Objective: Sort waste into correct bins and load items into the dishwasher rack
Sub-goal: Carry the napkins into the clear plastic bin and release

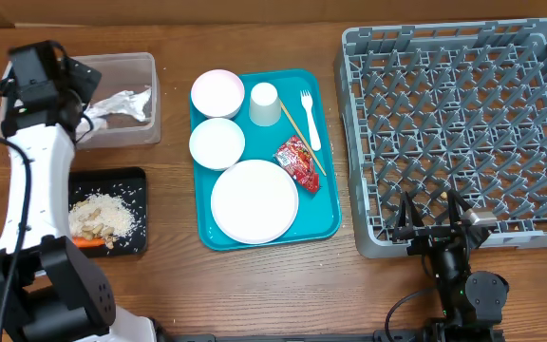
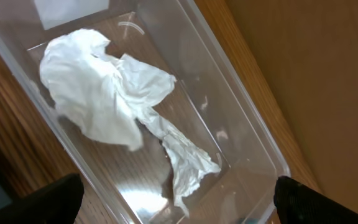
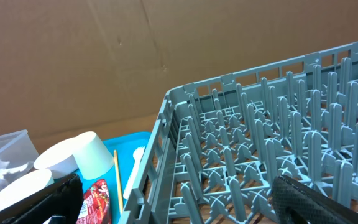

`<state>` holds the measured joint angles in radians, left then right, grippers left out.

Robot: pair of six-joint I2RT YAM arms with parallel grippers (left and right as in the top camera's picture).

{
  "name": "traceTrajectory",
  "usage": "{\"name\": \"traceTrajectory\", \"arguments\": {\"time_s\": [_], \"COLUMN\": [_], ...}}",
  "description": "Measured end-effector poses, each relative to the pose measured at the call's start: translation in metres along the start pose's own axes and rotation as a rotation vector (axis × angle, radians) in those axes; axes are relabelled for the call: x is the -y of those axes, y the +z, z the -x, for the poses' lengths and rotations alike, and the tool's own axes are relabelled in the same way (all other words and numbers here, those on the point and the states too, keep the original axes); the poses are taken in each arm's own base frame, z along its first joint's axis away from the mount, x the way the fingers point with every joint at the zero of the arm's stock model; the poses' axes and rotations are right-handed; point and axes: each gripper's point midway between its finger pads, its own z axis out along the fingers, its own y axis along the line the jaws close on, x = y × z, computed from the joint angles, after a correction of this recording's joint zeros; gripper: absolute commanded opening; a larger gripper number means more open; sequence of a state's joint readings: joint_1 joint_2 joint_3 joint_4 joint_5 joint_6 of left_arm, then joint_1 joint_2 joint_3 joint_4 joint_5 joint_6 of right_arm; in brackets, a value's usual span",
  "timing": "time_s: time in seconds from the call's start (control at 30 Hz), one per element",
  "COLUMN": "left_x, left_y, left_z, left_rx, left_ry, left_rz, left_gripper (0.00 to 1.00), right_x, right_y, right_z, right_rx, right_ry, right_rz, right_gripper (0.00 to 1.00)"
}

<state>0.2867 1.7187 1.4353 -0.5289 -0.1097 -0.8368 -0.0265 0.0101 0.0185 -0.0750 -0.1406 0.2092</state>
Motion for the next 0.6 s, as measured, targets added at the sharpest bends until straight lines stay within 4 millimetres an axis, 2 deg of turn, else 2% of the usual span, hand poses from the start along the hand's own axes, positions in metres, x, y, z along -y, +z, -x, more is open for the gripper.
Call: {"name": "traceTrajectory", "arguments": {"time_s": [0.07,0.13,0.27,0.37,0.4,0.43,0.6], "left_x": [0.006,0.023,0.068,0.097,0.108,0.112,0.119], "left_y": [-0.001,-0.007,-0.039,-0.075,-0.092,-0.105,-0.143], "left_z": [-0.005,-0.021,-0.067,-0.124,-0.158,-0.188,-0.287], "left_rx": [-0.043,-0.128,-0.303,-0.456,-0.538,-0.6,-0.708], "left_ry": [0.013,0.046,0.162,0.273,0.329,0.372,0.481], "left_rz": [-0.046,-0.137,-0.348,-0.456,-0.494,-0.49,-0.416], "left_gripper": [1.0,1.0,1.0,1.0,1.0,0.99,0.95], "right_x": [0.0,0.0,0.0,0.0,0.0,0.0,0.0], "right_y": [0.0,0.0,0.0,0.0,0.0,0.0,0.0], "right_z": [0.0,0.0,0.0,0.0,0.0,0.0,0.0], "right_rx": [0.0,0.0,0.0,0.0,0.0,0.0,-0.001], "right_ry": [0.0,0.0,0.0,0.0,0.0,0.0,0.0], "right_rz": [0.0,0.0,0.0,0.0,0.0,0.0,0.0], "right_gripper": [1.0,1.0,1.0,1.0,1.0,1.0,1.0]}}
